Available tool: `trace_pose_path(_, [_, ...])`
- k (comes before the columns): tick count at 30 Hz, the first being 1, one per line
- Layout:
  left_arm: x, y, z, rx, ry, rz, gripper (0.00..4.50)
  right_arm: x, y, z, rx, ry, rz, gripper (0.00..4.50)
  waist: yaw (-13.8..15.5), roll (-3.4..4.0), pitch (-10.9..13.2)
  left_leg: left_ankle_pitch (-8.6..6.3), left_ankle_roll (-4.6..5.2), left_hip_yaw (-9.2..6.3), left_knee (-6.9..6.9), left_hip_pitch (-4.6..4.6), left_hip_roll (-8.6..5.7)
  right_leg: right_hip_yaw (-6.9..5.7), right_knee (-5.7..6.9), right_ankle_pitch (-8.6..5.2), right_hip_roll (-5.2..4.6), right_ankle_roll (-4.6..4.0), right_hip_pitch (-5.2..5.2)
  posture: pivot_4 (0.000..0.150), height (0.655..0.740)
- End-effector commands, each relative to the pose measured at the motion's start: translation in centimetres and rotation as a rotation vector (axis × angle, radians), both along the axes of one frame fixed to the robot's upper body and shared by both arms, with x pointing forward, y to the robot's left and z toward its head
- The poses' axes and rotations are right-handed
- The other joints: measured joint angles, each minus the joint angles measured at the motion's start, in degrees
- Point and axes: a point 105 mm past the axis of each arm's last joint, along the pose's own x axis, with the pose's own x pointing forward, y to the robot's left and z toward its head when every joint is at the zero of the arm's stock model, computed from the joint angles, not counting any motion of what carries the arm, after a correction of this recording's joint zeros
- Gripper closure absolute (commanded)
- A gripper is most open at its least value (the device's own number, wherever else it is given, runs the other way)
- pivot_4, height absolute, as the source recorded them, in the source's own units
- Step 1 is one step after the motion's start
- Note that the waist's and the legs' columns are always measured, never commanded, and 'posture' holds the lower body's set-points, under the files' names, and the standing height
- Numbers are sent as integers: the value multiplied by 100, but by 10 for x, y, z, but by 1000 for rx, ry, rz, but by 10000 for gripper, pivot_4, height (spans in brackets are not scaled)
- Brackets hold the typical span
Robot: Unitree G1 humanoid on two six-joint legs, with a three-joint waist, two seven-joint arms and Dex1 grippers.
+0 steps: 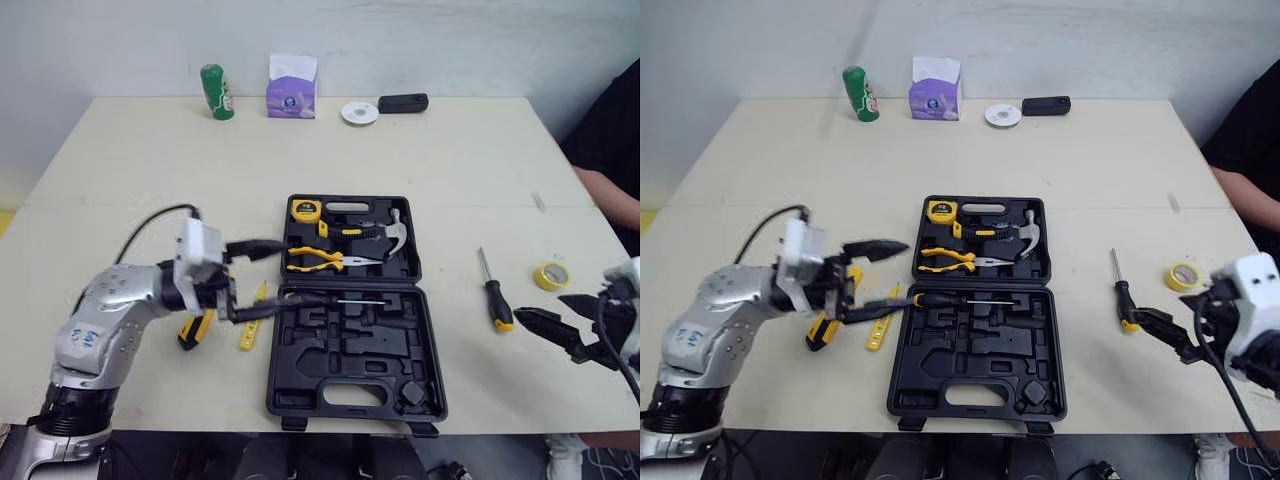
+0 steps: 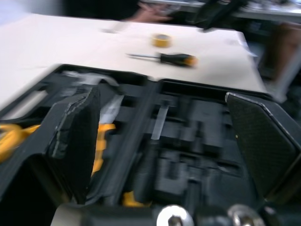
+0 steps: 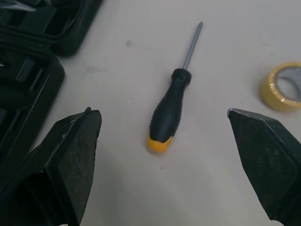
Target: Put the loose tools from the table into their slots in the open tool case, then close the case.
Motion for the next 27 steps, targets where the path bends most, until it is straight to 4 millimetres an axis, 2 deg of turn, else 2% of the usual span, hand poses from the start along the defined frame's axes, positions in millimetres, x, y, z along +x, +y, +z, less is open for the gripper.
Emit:
trace_pose_path(1, [-18,-18,11,-3,-44,-149,370,-3,2,-2,-7,180,-5,0,22,-8,5,0,0,0,6,-3,2,-2,0,0,2,0,-1,1500,7400])
trace_pose_path(5, [-22,-30,15,-27,-49,-203,370,10,2,3,-35,245,15,0,64,-8,4,2,2,-5,61,-50,13,-12,10,0,15,0,-27,1500,7400])
trace_pose_path(11, [-30,-39,11,-38,-47,-233,370,23,-7,-12,-68,312,-20,0,70,-13,7,5,19,-12,93,-89,6,-19,1,14,11,22,-40,1500,7400])
trace_pose_path(19, [-26,-36,13,-77,-33,-189,370,42,-11,-30,-32,289,-75,0,69,-12,6,6,19,-13,102,-89,6,-19,9,16,11,25,-39,1500,7400])
trace_pose_path(27, [-26,-31,7,-40,-32,-182,370,48,-13,-43,-38,269,-127,0,69,-12,6,6,19,-13,104,-89,5,-20,14,16,12,25,-39,1500,7400])
